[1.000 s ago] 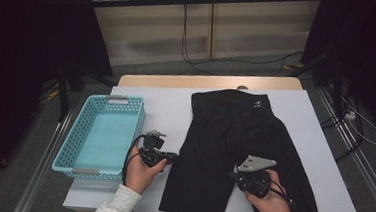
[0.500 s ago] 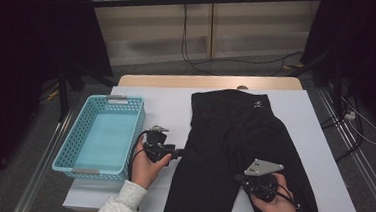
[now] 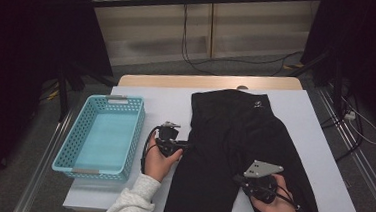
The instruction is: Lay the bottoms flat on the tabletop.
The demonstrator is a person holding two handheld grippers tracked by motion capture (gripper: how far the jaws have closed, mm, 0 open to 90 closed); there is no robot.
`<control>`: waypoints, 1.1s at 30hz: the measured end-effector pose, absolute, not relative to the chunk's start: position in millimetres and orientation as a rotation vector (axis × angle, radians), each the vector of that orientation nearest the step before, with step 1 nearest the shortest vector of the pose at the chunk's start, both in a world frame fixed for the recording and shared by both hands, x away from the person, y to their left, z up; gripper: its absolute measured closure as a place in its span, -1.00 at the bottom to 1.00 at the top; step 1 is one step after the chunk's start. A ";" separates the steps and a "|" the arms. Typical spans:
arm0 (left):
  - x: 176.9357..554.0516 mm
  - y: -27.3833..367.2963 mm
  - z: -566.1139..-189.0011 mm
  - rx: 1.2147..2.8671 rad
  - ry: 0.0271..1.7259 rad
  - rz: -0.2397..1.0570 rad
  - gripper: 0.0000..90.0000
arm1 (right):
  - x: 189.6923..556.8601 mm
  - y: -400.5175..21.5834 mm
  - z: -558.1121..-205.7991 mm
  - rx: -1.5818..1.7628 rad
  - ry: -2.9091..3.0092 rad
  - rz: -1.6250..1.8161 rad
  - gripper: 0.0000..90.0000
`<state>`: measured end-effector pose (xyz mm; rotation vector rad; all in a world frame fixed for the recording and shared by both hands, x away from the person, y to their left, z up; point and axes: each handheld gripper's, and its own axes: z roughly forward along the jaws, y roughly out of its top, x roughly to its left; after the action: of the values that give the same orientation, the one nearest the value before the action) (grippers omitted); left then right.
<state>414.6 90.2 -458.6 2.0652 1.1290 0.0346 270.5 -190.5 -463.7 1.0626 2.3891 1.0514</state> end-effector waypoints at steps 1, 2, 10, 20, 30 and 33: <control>414.6 89.4 -458.9 2.062 1.133 0.017 0.62 | 270.6 -189.9 -463.8 1.066 2.388 1.055 0.97; 414.6 88.4 -459.4 2.055 1.149 0.004 0.68 | 270.6 -189.5 -463.9 1.064 2.388 1.057 0.97; 415.8 98.1 -453.8 2.050 1.207 -0.032 1.00 | 272.0 -185.3 -464.6 1.057 2.384 1.070 0.97; 417.0 127.2 -438.3 2.004 1.275 0.043 1.00 | 277.7 -171.5 -464.9 1.067 2.373 1.135 0.97; 418.5 126.1 -446.9 2.040 1.293 0.030 1.00 | 274.8 -172.7 -463.6 1.073 2.391 1.131 0.97; 419.0 124.4 -449.7 2.042 1.293 0.018 1.00 | 271.6 -177.4 -460.9 1.060 2.409 1.114 0.99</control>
<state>419.0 124.4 -449.7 2.0423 1.2928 0.0177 271.6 -177.4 -460.9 1.0598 2.4094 1.1140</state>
